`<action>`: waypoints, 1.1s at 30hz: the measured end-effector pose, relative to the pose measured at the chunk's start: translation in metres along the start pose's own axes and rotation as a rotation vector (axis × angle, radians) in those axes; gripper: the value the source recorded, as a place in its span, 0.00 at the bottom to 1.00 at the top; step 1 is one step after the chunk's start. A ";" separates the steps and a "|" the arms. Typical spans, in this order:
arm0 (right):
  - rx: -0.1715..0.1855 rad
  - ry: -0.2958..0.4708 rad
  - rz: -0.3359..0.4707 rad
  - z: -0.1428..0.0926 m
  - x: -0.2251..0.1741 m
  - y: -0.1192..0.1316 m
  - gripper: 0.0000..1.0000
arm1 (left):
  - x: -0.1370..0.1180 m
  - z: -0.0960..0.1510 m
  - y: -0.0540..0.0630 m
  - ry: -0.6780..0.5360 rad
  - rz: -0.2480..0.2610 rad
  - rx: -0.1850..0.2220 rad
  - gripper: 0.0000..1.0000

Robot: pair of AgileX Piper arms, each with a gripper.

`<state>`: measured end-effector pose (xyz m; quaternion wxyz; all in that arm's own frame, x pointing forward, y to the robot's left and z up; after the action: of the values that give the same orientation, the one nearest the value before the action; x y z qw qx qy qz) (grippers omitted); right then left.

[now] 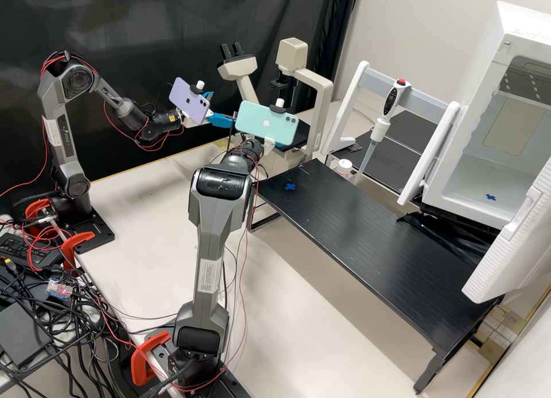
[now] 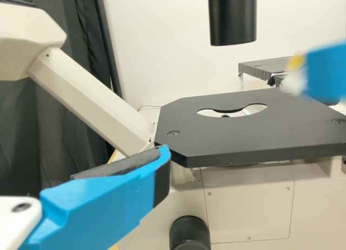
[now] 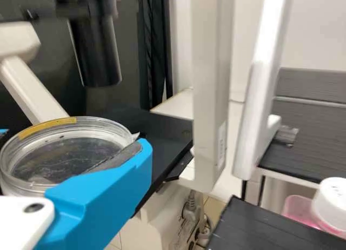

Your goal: Move the petri dish to the bench

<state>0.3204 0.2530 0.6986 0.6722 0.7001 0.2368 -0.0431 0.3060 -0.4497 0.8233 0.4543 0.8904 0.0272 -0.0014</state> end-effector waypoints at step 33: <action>-0.202 -0.109 0.080 0.102 -0.116 0.001 0.00 | 0.000 0.000 0.000 0.000 0.000 0.000 1.00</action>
<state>0.2446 0.1234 0.7337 0.7525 0.6343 0.1748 -0.0298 0.3060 -0.4497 0.8233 0.4543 0.8904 0.0272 -0.0014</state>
